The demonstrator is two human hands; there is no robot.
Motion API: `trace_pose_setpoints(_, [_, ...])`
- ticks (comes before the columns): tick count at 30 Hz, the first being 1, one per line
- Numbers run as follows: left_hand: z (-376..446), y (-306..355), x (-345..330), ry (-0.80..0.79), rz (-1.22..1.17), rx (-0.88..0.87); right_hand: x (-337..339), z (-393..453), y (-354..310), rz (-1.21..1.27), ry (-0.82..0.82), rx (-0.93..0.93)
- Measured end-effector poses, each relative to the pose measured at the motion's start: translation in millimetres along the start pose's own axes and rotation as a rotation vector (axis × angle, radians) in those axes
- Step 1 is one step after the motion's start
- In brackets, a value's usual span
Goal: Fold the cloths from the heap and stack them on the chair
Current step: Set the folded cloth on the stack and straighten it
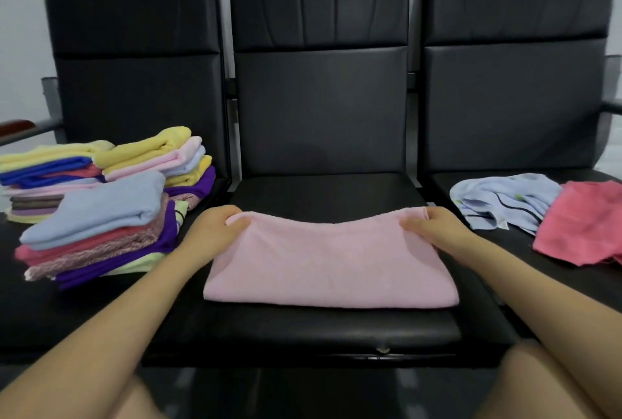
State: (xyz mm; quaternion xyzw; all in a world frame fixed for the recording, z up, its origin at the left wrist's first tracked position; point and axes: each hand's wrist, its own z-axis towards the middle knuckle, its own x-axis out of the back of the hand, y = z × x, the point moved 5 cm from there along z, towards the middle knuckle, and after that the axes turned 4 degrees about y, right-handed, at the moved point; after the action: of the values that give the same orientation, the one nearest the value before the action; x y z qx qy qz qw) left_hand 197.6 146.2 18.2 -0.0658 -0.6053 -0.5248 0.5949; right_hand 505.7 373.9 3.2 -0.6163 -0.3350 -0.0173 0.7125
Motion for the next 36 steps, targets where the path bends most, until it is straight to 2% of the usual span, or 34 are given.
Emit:
trace_pose_setpoints(3, [24.5, -7.1, -13.6, 0.125, 0.011, 0.006, -0.2, 21.2, 7.7, -0.067, 0.175, -0.001])
trace_pose_setpoints(5, [33.7, -15.8, -23.9, 0.198, -0.041, 0.014, -1.5, 31.0, 12.6, -0.138, 0.217, 0.007])
trace_pose_setpoints(9, [42.3, -37.6, -46.4, 0.196, -0.021, 0.08, -2.8, 42.4, 23.5, -0.384, 0.176, -0.046])
trace_pose_setpoints(12, [48.5, -43.6, -54.0, 0.14, 0.091, 0.037, -2.3, 43.9, 22.6, -0.433, 0.166, -0.061])
trace_pose_setpoints(15, [48.6, -42.4, -55.4, 0.125, 0.105, 0.014, -3.5, 40.7, 18.4, -0.535, 0.128, -0.087])
trace_pose_setpoints(19, [43.4, -46.9, -51.0, 0.13, 0.056, 0.089, -3.3, 29.0, 9.2, -0.649, 0.051, -0.175])
trace_pose_setpoints(23, [36.7, -48.8, -46.7, 0.062, 0.081, 0.136, -9.1, 5.6, 2.5, -0.474, -0.139, -0.345])
trace_pose_setpoints(25, [29.8, -46.9, -44.5, 0.021, 0.107, 0.128, -10.4, -3.3, 0.6, -0.437, -0.182, -0.367])
trace_pose_setpoints(27, [22.7, -44.9, -41.8, -0.01, 0.125, 0.128, -9.1, -9.7, -2.7, -0.35, -0.159, -0.37])
trace_pose_setpoints(31, [12.4, -45.4, -36.8, -0.036, 0.074, 0.169, -15.5, -17.6, -17.0, -0.003, -0.093, -0.378])
trace_pose_setpoints(34, [5.6, -45.1, -30.7, 0.043, -0.02, 0.21, -31.8, -17.2, -36.5, 0.042, 0.007, -0.378])
trace_pose_setpoints(36, [0.2, -41.8, -25.6, 0.126, -0.058, 0.218, -50.7, -18.9, -52.4, 0.105, -0.02, -0.36])
